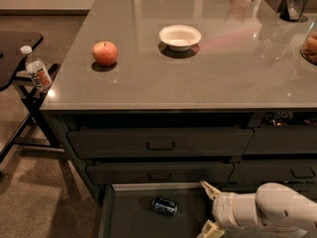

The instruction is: Pick pepsi can from bottom drawer and place on counter

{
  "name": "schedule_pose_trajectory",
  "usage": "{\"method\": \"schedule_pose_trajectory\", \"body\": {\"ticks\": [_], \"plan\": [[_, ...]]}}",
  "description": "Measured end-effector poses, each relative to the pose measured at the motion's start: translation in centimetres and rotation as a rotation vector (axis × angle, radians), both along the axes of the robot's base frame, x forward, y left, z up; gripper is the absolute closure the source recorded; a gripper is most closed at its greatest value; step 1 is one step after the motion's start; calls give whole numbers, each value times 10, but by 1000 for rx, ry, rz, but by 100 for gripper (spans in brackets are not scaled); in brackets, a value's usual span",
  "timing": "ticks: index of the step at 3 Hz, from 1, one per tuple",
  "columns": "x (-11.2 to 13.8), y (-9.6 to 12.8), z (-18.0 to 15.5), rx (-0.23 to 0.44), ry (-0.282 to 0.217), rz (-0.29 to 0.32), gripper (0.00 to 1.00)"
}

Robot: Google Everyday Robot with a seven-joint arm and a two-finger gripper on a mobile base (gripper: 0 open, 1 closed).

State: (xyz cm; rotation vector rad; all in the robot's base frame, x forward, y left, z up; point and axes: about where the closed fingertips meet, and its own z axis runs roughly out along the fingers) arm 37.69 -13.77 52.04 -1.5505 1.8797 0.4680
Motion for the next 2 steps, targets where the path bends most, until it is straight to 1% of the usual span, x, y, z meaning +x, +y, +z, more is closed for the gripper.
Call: {"method": "schedule_pose_trajectory", "body": {"ticks": [1, 2], "plan": [[-7, 6, -17, 29, 33, 1, 0], [-7, 6, -17, 29, 33, 1, 0]]}}
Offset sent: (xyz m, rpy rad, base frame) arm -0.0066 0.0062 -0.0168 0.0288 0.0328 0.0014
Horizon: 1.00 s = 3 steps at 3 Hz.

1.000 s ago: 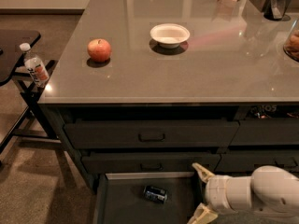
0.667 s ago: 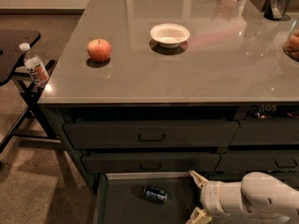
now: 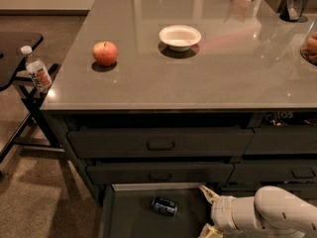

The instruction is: Pick pepsi can from bottom drawer and place on counter

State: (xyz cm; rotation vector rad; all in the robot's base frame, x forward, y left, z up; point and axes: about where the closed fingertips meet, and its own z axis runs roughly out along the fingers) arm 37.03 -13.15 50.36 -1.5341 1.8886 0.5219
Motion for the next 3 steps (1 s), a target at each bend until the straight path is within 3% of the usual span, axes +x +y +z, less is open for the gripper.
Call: {"method": "schedule_pose_trajectory", "body": {"ticks": [1, 3], "plan": [[8, 11, -18, 5, 5, 12, 0], [61, 21, -113, 78, 4, 24, 0]]}}
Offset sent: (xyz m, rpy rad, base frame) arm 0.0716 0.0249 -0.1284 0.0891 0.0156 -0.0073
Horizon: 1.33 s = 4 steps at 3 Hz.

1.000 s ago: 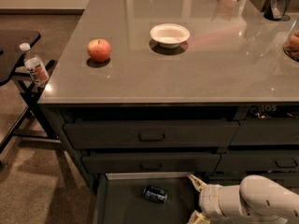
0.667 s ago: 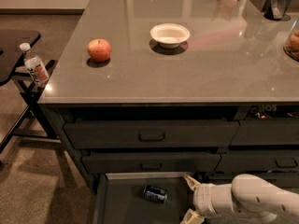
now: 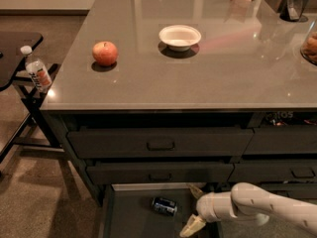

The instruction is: Pick pepsi can from bottom drawer and place on counter

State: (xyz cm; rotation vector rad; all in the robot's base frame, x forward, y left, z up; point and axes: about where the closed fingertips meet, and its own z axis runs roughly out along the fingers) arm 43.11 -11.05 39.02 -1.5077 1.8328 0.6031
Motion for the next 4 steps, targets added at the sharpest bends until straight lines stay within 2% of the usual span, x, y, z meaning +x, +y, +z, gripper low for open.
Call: {"method": "schedule_pose_trajectory", "body": {"ticks": [2, 4], "plan": [[22, 25, -93, 90, 33, 133, 0], [26, 34, -107, 115, 37, 132, 0]]}}
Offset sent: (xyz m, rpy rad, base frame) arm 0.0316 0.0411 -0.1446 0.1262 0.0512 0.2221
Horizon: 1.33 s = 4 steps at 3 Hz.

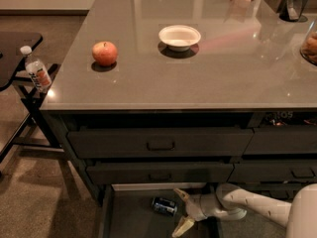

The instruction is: Pick pepsi can from bottom drawer and place on counter

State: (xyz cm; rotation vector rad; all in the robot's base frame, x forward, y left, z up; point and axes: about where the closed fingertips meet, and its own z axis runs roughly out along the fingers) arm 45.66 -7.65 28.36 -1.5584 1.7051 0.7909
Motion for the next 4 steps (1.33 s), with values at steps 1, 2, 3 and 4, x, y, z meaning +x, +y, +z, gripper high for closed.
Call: {"method": "schedule_pose_trajectory", "body": {"ticks": [1, 2, 3, 4], "plan": [[8, 9, -21, 31, -23, -29, 0], [14, 14, -48, 53, -40, -73, 0], [20, 22, -79, 51, -60, -103, 0], [31, 29, -103, 32, -81, -118, 0]]}}
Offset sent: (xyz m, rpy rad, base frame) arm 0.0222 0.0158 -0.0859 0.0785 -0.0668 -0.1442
